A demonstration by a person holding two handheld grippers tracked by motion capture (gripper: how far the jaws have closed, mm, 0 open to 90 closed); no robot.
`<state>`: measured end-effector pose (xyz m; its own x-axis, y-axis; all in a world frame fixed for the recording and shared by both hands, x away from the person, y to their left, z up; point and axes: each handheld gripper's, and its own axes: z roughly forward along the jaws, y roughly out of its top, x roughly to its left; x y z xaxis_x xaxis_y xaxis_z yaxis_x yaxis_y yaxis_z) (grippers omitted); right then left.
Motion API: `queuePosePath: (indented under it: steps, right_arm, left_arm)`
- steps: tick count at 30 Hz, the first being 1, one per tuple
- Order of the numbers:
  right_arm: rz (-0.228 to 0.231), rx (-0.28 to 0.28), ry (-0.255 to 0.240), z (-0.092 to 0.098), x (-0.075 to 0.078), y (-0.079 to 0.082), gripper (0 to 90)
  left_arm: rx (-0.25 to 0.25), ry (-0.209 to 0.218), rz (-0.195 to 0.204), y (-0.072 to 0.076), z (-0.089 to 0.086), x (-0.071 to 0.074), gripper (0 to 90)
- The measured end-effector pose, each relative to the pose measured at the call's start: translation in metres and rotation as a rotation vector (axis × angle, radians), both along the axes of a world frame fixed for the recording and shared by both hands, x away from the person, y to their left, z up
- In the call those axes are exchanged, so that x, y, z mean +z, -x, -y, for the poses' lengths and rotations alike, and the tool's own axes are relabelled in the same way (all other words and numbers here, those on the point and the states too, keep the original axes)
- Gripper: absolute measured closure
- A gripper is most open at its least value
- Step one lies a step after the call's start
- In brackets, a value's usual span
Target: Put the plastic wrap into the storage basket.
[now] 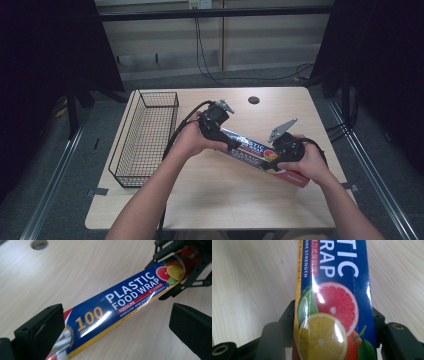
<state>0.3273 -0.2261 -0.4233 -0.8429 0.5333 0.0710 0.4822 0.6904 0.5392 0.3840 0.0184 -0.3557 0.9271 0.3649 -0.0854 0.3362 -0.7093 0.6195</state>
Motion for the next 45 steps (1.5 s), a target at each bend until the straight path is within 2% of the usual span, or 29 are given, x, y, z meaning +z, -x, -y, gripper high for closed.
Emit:
queuePosePath:
  steps: [2, 4, 6, 7, 10, 12, 22, 23, 25, 30, 34, 42, 43, 45]
  right_arm:
    - [0.004, 0.014, -0.006, -0.001, 0.0, 0.001, 43.1]
    - [0.013, 0.03, -0.011, -0.003, 0.001, 0.001, 43.1]
    - [0.005, 0.033, -0.008, -0.004, 0.002, 0.002, 43.0]
    - [0.007, 0.039, -0.006, -0.005, 0.002, 0.003, 43.0]
    - [0.012, 0.053, 0.0, -0.007, 0.003, 0.003, 43.0]
    - [0.008, 0.055, 0.003, -0.008, 0.004, 0.004, 43.0]
    - [0.028, 0.087, 0.0, -0.011, 0.007, 0.006, 42.9]
    - [0.034, 0.092, 0.001, -0.011, 0.007, 0.006, 42.9]
    - [0.044, 0.103, 0.005, -0.011, 0.007, 0.007, 42.9]
    - [0.046, 0.118, -0.003, -0.013, 0.009, 0.008, 42.9]
    - [0.048, 0.126, -0.01, -0.013, 0.009, 0.008, 42.8]
    - [0.055, 0.139, 0.001, -0.013, 0.008, 0.008, 42.8]
    - [0.04, 0.13, -0.002, -0.013, 0.009, 0.009, 42.8]
    - [0.04, 0.132, -0.009, -0.012, 0.01, 0.009, 42.8]
  left_arm:
    - [-0.036, -0.034, 0.017, -0.001, 0.005, -0.005, 0.3]
    - [-0.042, -0.05, 0.027, -0.002, 0.007, -0.007, 0.6]
    - [-0.051, -0.045, 0.023, -0.002, 0.01, -0.009, 0.8]
    - [-0.059, -0.056, 0.036, -0.003, 0.011, -0.009, 0.8]
    - [-0.087, -0.063, 0.037, -0.003, 0.016, -0.011, 1.4]
    - [-0.095, -0.053, 0.024, -0.002, 0.019, -0.012, 1.4]
    - [-0.154, -0.063, 0.011, 0.002, 0.031, -0.019, 1.8]
    - [-0.17, -0.072, 0.014, 0.001, 0.032, -0.02, 1.9]
    - [-0.172, -0.081, 0.005, 0.003, 0.033, -0.022, 2.1]
    - [-0.205, -0.103, 0.009, 0.004, 0.036, -0.026, 3.3]
    - [-0.222, -0.104, -0.01, 0.005, 0.038, -0.03, 3.5]
    - [-0.265, -0.143, -0.034, 0.007, 0.041, -0.038, 6.9]
    - [-0.272, -0.141, -0.042, 0.007, 0.041, -0.039, 6.9]
    - [-0.274, -0.143, -0.041, 0.007, 0.042, -0.04, 7.9]
